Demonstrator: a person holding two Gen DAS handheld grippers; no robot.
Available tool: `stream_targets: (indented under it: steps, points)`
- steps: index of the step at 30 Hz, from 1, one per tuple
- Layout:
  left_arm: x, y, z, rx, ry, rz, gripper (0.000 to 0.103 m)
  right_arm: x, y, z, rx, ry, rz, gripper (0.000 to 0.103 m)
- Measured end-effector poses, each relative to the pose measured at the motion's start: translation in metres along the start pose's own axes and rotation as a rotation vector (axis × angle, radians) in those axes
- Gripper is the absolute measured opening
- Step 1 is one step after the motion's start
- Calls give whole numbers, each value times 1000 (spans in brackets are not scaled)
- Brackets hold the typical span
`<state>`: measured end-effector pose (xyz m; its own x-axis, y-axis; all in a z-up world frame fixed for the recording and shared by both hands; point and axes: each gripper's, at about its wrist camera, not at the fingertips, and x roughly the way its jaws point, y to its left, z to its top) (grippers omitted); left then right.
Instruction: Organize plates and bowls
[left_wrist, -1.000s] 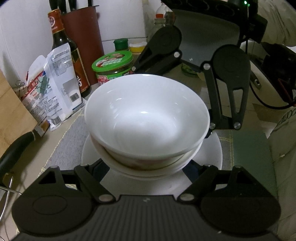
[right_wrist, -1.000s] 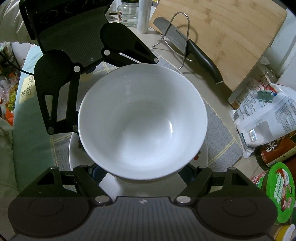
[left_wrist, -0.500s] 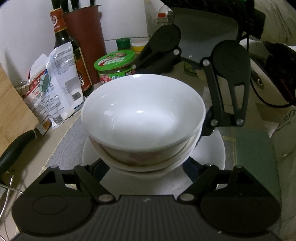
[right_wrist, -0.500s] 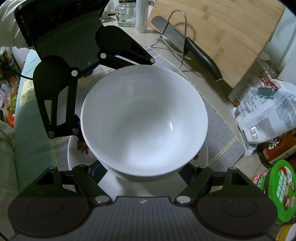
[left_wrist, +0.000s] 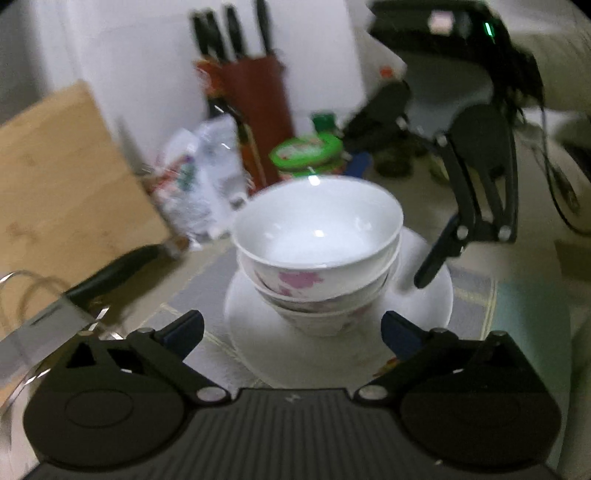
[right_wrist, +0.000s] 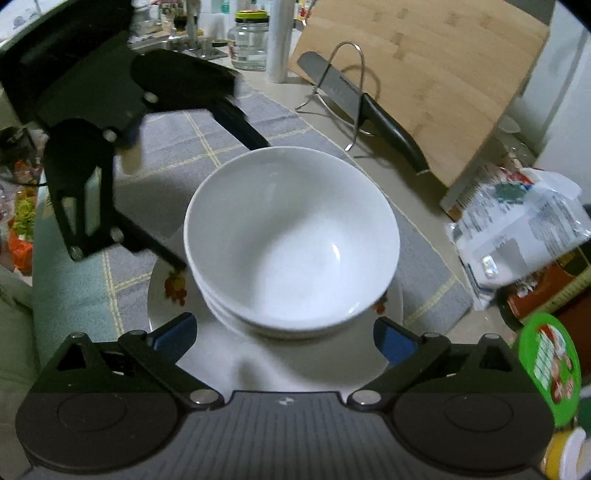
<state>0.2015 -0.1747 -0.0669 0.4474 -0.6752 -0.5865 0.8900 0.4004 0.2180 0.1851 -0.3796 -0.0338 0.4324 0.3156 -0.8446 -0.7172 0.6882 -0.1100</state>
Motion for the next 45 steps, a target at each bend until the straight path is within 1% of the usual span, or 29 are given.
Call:
stream_targets:
  steps: [2, 5, 8, 9, 12, 14, 15, 17, 18, 20, 21, 25, 28, 31, 36, 40, 45]
  points:
    - [-13, -1, -3, -56, -34, 18, 102, -9, 9, -2, 20, -5, -36, 103]
    - [-26, -5, -7, -114, -68, 17, 102, -20, 28, -1, 48, -3, -99, 103]
    - [-37, -11, -12, -157, -106, 4, 102, -24, 48, 1, 97, 28, -188, 103]
    - [-43, -13, -13, -185, -119, 20, 102, -23, 53, 3, 130, 48, -208, 103]
    - [-55, -14, -14, -262, -115, 73, 102, -20, 66, 7, 270, 79, -261, 103]
    - [-64, -11, -15, -330, -88, 111, 102, -22, 75, 8, 389, 66, -309, 103]
    - [-70, -9, -16, -373, -75, 124, 102, -24, 80, 9, 453, 60, -332, 103]
    - [-80, -7, -17, -427, -51, 143, 102, -27, 90, 11, 583, 58, -394, 103]
    - [-85, -7, -17, -439, -47, 161, 102, -30, 97, 11, 646, 63, -438, 103]
    - [-97, -10, -17, -439, -39, 211, 102, -34, 108, 12, 746, 67, -495, 103]
    - [-101, -11, -16, -433, -34, 224, 102, -38, 113, 11, 799, 59, -515, 103]
    - [-113, -17, -10, -434, 0, 237, 102, -56, 135, 7, 930, -3, -566, 103]
    - [-120, -18, -5, -445, 14, 241, 102, -72, 149, 9, 981, -60, -607, 103]
    - [-128, -18, -3, -465, -1, 229, 102, -83, 160, 10, 1005, -99, -623, 103]
    - [-131, -18, 1, -482, 9, 272, 102, -88, 167, 12, 1021, -118, -621, 103]
    - [-133, -16, 2, -506, 16, 288, 102, -86, 167, 15, 1021, -122, -619, 103]
    - [-134, -16, 3, -505, 27, 293, 102, -89, 167, 17, 1020, -132, -623, 103]
